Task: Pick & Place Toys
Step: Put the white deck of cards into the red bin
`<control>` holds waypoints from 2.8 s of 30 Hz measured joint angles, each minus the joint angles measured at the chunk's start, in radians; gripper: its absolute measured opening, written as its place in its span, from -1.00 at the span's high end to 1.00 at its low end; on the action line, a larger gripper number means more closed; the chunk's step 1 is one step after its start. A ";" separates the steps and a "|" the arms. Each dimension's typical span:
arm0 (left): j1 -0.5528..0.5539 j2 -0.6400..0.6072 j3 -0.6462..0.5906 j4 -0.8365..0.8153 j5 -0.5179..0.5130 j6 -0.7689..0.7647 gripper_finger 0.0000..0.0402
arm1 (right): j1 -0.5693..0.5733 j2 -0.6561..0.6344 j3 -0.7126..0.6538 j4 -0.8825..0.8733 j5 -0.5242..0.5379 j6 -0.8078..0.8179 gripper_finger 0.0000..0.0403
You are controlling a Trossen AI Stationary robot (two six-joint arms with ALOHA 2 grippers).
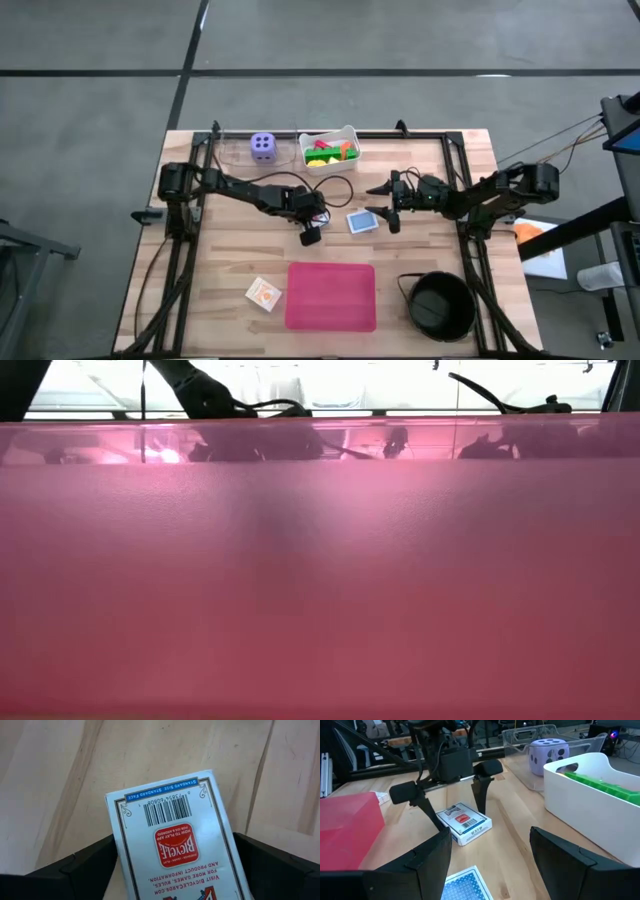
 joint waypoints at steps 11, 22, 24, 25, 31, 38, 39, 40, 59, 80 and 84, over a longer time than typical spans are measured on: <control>0.000 -0.034 -0.006 -0.031 -0.069 0.021 -0.50 | 0.000 0.000 0.000 0.000 0.000 -0.002 -0.33; -0.003 -0.108 -0.009 -0.051 -0.087 0.067 -0.41 | 0.000 0.000 0.000 -0.008 0.000 -0.002 -0.33; -0.006 -0.131 -0.009 -0.047 -0.087 0.073 -0.41 | 0.000 0.000 0.000 -0.007 0.001 -0.006 -0.33; -0.009 -0.143 -0.010 -0.045 -0.086 0.079 -0.41 | 0.000 0.000 0.000 -0.008 0.001 -0.006 -0.33; -0.037 -0.223 -0.045 0.016 -0.082 0.084 -0.41 | 0.000 0.000 0.000 -0.008 0.001 -0.008 -0.33; -0.094 -0.303 -0.058 0.031 -0.064 0.084 -0.41 | 0.000 0.000 0.000 -0.010 0.001 -0.008 -0.33; -0.104 -0.312 -0.058 0.033 -0.055 0.084 -0.41 | 0.000 0.000 0.000 -0.010 0.001 -0.008 -0.33; -0.113 -0.322 -0.058 0.040 -0.046 0.084 -0.41 | 0.000 0.000 0.000 -0.010 0.001 -0.008 -0.33; -0.309 -0.312 -0.058 0.201 -0.012 0.049 -0.39 | 0.000 0.000 0.001 -0.006 0.005 -0.008 -0.33; -0.406 -0.148 -0.056 0.292 0.061 0.027 -0.31 | 0.005 0.041 0.000 -0.041 0.010 0.014 -0.33; -0.418 -0.157 -0.055 0.314 0.056 0.035 -0.35 | 0.005 0.061 0.002 -0.039 0.013 0.014 -0.33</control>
